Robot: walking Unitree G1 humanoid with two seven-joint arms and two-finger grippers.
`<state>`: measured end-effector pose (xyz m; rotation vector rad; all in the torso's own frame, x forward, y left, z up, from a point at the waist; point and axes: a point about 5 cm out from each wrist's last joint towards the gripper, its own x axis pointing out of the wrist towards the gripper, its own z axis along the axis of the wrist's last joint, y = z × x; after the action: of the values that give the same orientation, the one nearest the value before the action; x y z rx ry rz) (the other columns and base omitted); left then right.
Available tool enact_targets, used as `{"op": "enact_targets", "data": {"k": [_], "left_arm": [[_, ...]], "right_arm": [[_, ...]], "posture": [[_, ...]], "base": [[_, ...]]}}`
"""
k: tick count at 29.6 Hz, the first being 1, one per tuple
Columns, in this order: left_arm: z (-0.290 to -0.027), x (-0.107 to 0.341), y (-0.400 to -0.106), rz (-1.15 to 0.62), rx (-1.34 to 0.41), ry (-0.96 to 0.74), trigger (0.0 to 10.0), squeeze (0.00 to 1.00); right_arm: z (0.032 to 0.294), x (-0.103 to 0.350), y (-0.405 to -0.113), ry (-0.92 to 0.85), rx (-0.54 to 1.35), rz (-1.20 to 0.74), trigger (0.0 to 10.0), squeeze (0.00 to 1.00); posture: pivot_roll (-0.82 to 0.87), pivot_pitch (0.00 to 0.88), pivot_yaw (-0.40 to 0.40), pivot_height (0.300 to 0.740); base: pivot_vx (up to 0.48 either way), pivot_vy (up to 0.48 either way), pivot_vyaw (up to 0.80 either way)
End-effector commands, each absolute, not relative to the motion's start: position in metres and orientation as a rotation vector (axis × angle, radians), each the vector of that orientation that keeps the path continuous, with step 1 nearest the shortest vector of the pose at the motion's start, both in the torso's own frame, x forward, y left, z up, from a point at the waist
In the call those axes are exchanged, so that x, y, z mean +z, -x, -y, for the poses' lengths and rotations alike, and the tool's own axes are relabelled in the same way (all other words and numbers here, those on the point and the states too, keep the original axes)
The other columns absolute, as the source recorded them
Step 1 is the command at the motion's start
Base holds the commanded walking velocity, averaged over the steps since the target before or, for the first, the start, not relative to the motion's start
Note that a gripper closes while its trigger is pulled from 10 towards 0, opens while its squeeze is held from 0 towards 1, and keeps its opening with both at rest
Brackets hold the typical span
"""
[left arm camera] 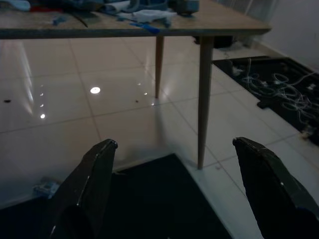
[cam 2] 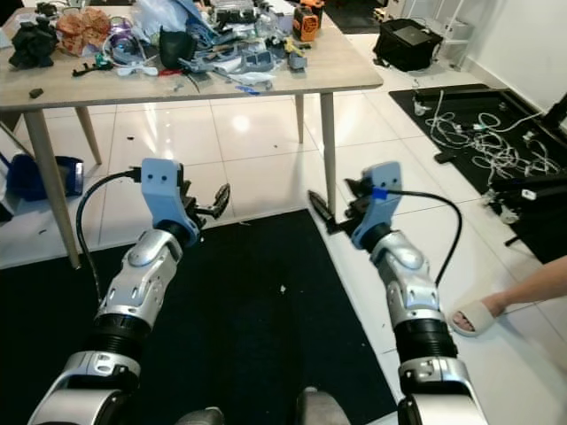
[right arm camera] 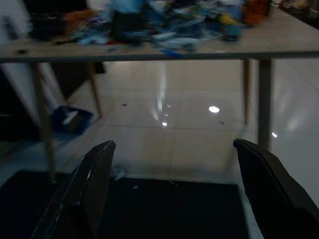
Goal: Picking trash to rubbish bin
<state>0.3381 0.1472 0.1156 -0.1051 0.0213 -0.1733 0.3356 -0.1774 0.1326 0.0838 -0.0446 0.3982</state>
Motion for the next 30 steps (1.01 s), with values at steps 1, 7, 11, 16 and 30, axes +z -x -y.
{"op": "enact_targets", "data": {"k": [1, 7, 11, 16, 30], "left_arm": [[-0.149, 0.111, -0.337, -0.035, -0.152, 0.109, 10.0, 0.00], [-0.162, 0.111, -0.340, -0.043, -0.075, 0.095, 10.0, 0.00], [-0.163, 0.111, -0.340, -0.045, -0.069, 0.092, 10.0, 0.00], [-0.164, 0.110, -0.340, -0.051, -0.062, 0.083, 10.0, 0.00], [-0.165, 0.110, -0.342, -0.051, -0.056, 0.085, 10.0, 0.00]], "right_arm": [[0.185, 0.133, -0.337, -0.080, 0.356, 0.053, 10.0, 0.00], [0.184, 0.134, -0.338, -0.074, 0.345, 0.061, 10.0, 0.00], [0.184, 0.134, -0.338, -0.072, 0.343, 0.063, 10.0, 0.00], [0.183, 0.133, -0.338, -0.067, 0.343, 0.065, 10.0, 0.00], [0.180, 0.132, -0.338, -0.050, 0.369, 0.066, 10.0, 0.00]], "posture": [[-0.08, 0.000, -0.037, 0.740], [-0.08, 0.000, -0.039, 0.740], [-0.09, 0.000, -0.039, 0.740], [-0.09, 0.000, -0.039, 0.740], [-0.08, 0.000, -0.039, 0.740]], "base": [[0.341, 0.000, 0.00], [0.344, 0.000, 0.00], [0.351, 0.000, 0.00], [0.363, 0.000, 0.00], [0.390, 0.000, 0.00]]}}
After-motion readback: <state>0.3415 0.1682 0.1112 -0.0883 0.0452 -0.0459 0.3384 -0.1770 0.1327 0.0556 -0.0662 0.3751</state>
